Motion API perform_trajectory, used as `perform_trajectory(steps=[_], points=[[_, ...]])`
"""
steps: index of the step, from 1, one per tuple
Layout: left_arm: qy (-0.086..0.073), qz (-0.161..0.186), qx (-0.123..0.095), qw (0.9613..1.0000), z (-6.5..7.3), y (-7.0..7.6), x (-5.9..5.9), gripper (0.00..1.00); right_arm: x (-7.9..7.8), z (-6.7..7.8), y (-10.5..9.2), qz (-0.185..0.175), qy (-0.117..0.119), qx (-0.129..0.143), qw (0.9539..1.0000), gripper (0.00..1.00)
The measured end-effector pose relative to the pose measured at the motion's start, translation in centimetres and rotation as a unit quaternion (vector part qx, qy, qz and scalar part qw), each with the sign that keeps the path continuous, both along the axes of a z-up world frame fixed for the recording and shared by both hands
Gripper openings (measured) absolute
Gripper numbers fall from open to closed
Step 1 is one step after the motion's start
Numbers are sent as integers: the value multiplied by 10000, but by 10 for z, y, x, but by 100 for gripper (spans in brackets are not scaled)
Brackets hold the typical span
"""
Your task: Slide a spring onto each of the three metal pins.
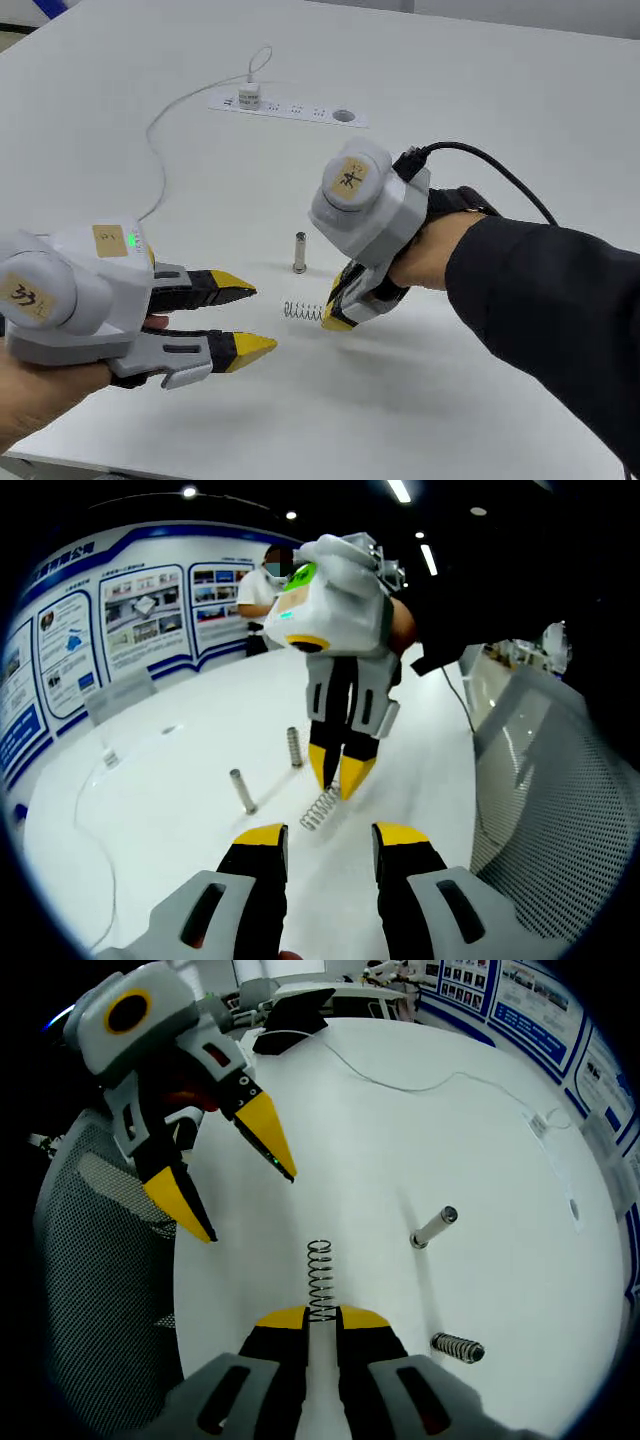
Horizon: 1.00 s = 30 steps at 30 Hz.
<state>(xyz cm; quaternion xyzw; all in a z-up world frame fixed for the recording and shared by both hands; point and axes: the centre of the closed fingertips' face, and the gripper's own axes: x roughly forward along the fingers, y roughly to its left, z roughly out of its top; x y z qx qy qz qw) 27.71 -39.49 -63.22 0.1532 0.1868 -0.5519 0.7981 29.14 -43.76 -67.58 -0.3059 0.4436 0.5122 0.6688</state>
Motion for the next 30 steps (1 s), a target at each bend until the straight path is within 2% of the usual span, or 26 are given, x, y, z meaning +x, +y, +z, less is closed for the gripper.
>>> perform_trajectory(steps=[5, 11, 20, 30], points=[[22, -224, 87, 9997, -4, -11, -4, 35, -15, 11, -4, 207, 7, 9, 9998, 11], [-31, -547, 211, 9983, -7, -24, -14, 33, -31, 20, -2, 461, 9, -38, 9989, 11], [-189, -917, 385, 9949, -14, -31, -25, 25, -45, 23, 1, 615, 35, -111, 9980, 11], [-310, -1225, 512, 9907, -17, -38, -30, 15, -51, 27, -6, 545, 55, -159, 9984, 11]])
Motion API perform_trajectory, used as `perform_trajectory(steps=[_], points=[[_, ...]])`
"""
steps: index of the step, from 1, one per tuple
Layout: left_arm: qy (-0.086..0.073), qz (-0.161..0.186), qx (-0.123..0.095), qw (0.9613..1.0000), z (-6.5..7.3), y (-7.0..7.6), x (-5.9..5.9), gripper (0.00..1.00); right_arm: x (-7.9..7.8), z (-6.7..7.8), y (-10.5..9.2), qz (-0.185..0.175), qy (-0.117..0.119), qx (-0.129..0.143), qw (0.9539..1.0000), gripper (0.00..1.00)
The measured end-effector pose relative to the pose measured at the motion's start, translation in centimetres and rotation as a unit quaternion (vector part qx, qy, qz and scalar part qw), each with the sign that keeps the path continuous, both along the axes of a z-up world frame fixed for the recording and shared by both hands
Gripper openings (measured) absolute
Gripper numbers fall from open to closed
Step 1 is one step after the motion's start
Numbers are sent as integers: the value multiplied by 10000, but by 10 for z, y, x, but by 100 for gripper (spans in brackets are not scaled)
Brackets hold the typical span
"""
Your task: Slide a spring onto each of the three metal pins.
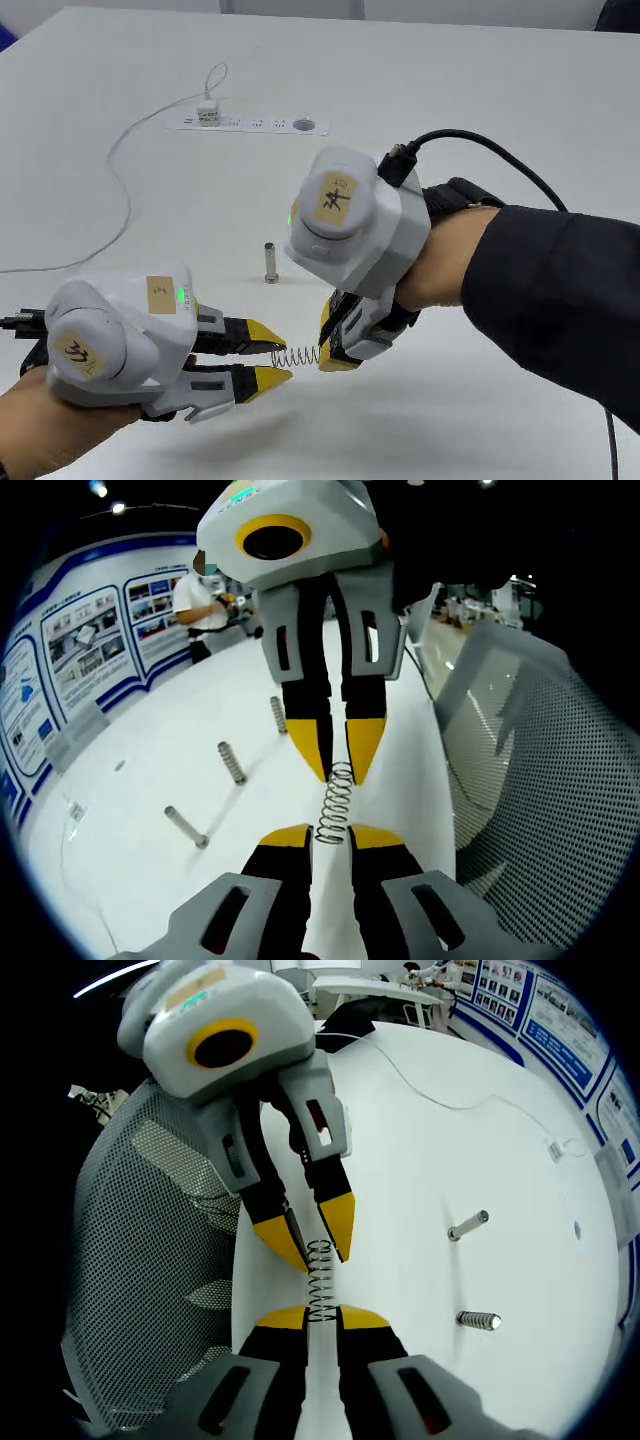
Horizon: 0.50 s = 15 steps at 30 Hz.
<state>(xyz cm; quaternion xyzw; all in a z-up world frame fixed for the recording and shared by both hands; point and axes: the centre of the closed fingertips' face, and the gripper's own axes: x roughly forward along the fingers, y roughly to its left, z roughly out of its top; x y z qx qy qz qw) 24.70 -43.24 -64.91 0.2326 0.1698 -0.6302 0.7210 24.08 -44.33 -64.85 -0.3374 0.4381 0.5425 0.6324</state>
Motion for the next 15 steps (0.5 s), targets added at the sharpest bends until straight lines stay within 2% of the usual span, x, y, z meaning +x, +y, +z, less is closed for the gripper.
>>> perform_trajectory(steps=[7, 12, 15], points=[[-74, -211, 23, 9997, 1, -7, -4, 12, -3, 4, -3, -113, -6, 3, 9999, 11], [-99, -283, -70, 9995, 4, -10, -3, 11, -2, 9, -7, -230, -75, 137, 9996, 12], [-102, -323, -132, 9993, 7, -12, -4, 11, -2, 11, -10, -338, -128, 317, 9988, 12]])
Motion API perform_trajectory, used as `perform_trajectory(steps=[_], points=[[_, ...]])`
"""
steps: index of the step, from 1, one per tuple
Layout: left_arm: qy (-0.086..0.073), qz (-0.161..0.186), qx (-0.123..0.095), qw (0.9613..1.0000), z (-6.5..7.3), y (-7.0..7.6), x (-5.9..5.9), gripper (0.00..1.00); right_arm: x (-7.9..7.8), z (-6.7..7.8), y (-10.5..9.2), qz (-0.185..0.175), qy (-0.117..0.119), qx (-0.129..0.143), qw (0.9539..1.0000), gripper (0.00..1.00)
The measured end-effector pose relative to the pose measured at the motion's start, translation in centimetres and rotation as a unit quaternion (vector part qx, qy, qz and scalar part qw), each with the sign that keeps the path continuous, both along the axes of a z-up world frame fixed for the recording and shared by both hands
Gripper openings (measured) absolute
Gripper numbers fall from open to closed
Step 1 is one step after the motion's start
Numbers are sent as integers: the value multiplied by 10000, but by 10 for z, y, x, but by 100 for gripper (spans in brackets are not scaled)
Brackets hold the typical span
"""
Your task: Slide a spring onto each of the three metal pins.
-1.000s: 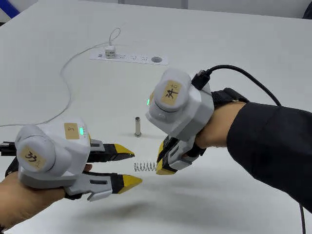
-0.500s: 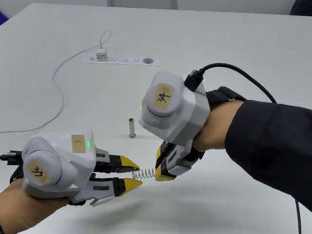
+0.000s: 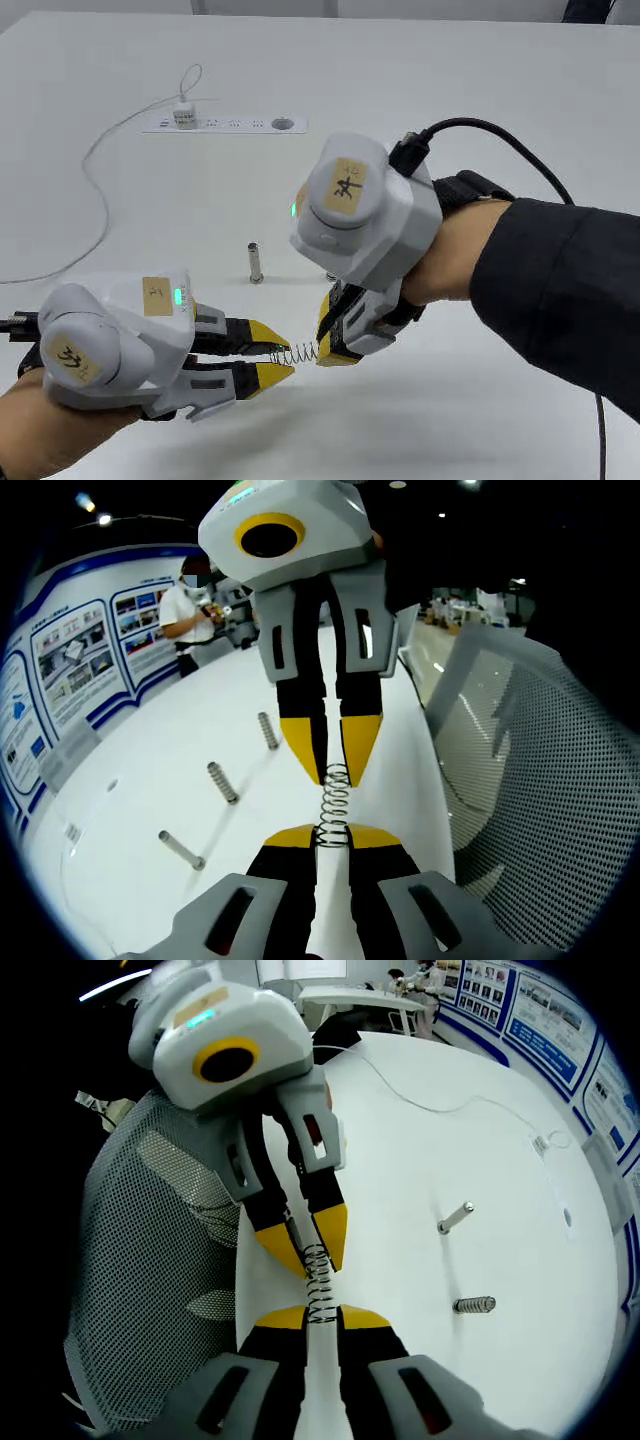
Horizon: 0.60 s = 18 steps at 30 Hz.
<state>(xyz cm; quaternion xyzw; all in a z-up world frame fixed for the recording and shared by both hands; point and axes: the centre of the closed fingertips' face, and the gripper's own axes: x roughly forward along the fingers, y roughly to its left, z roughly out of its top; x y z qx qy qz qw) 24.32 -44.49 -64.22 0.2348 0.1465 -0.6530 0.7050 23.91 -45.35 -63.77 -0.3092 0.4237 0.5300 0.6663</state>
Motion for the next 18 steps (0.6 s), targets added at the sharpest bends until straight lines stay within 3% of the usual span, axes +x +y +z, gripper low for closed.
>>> perform_trajectory(steps=[7, 13, 18], points=[[-6, -25, -184, 9998, 9, -4, -1, 11, -2, -2, -9, -308, -11, 413, 9987, 14], [57, 1, -308, 9995, 15, -7, -2, 11, -1, 0, -5, -632, 83, 884, 9940, 12], [59, 17, -271, 9996, 13, -6, -1, 11, 0, 8, -2, -601, -26, 916, 9940, 12]])
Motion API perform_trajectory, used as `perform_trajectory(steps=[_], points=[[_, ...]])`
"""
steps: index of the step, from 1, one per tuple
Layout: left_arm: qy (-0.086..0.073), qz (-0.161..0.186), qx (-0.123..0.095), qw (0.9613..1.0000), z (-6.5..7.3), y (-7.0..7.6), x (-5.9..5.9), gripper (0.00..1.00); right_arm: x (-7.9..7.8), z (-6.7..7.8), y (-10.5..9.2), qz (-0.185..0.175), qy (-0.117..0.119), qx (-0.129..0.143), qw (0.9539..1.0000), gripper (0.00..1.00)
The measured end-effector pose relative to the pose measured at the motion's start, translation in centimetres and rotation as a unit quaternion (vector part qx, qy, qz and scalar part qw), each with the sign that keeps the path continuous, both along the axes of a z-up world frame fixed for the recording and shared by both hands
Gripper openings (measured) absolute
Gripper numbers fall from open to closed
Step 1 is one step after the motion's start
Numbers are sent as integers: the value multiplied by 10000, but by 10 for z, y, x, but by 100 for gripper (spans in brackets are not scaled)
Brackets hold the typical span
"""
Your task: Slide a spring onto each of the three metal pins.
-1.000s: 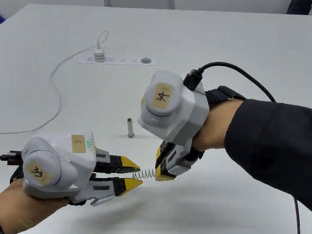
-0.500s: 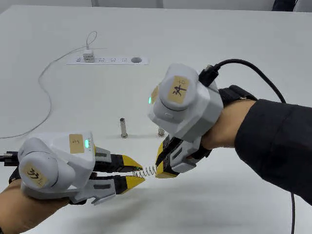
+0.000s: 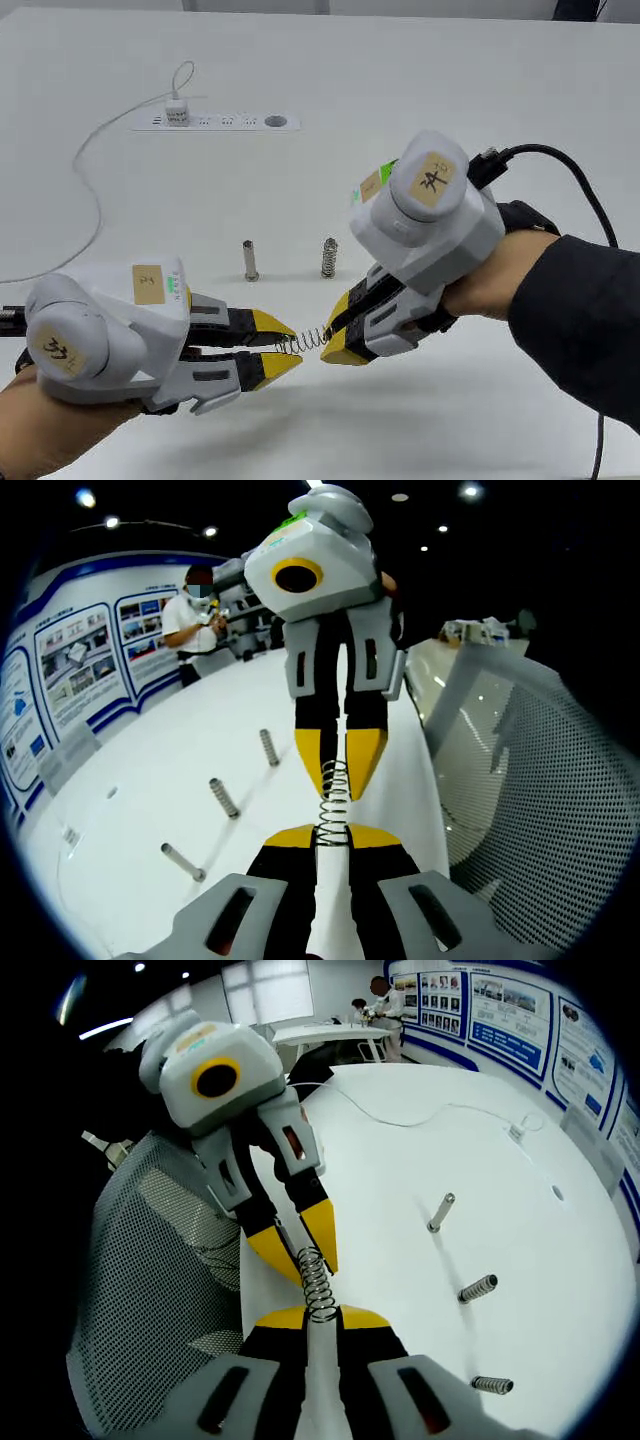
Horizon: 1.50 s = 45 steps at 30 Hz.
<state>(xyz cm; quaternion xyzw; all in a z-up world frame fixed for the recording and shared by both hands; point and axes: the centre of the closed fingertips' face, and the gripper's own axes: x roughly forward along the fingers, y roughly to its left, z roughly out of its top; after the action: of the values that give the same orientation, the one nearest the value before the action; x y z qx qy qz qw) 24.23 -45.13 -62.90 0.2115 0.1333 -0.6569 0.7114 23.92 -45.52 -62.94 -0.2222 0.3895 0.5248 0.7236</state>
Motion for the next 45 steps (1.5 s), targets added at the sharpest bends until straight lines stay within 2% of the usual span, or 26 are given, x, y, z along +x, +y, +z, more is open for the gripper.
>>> perform_trajectory(steps=[13, 17, 24, 29, 38, 43, 45], points=[[36, 88, -51, 9999, 1, 1, 2, 11, 1, 26, 28, 381, -350, 40, 9987, 12], [62, 127, -97, 9999, 2, 1, 2, 11, 1, 28, 36, 531, -418, -38, 9977, 12], [131, 254, -243, 9993, 5, 4, 7, 11, 6, 33, 36, 622, -504, -136, 9967, 13], [122, 267, -254, 9992, 5, 4, 7, 11, 8, 33, 39, 838, -568, -362, 9942, 15], [146, 399, -433, 9982, 10, 6, 12, 11, 12, 30, 42, 1066, -527, -579, 9912, 12], [223, 492, -511, 9972, 11, 8, 14, 12, 14, 30, 44, 1152, -487, -681, 9898, 12], [289, 584, -531, 9965, 10, 9, 16, 16, 16, 32, 46, 1177, -483, -689, 9895, 12]])
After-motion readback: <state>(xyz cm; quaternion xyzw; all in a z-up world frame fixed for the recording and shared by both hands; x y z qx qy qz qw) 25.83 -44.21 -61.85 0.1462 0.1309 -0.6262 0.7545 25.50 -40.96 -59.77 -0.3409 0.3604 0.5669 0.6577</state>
